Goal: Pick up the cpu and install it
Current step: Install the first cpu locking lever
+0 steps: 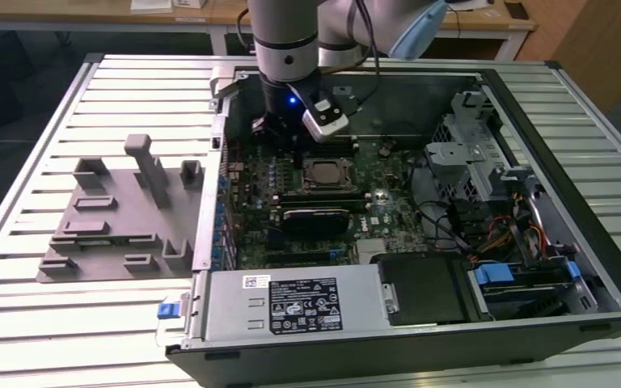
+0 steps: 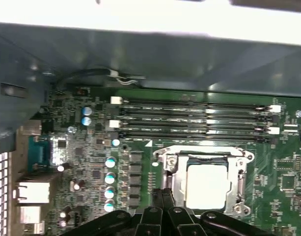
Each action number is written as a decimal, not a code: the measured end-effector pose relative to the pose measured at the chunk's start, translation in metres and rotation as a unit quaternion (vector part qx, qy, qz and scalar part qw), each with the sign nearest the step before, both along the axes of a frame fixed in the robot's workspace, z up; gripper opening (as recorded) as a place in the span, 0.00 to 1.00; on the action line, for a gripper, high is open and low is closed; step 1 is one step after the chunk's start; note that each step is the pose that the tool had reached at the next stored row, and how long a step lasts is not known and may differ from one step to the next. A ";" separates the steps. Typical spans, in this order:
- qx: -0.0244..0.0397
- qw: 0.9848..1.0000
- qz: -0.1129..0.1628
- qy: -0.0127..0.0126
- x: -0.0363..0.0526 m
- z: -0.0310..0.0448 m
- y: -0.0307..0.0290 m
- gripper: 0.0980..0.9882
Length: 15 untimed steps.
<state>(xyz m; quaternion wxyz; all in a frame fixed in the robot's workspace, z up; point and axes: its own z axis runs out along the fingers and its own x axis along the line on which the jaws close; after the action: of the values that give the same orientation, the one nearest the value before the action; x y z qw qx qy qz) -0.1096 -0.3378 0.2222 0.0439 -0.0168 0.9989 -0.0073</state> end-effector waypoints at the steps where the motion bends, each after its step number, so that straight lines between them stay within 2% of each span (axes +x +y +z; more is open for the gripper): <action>1: 0.000 1.000 0.000 0.000 -0.0018 0.0000 0.0000 0.01; 15: 0.000 1.000 0.000 0.000 -0.0232 0.0000 0.0000 0.01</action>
<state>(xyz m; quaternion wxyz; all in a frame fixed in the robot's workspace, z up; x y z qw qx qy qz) -0.1328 -0.3378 0.2222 0.0439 -0.0168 0.9989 -0.0073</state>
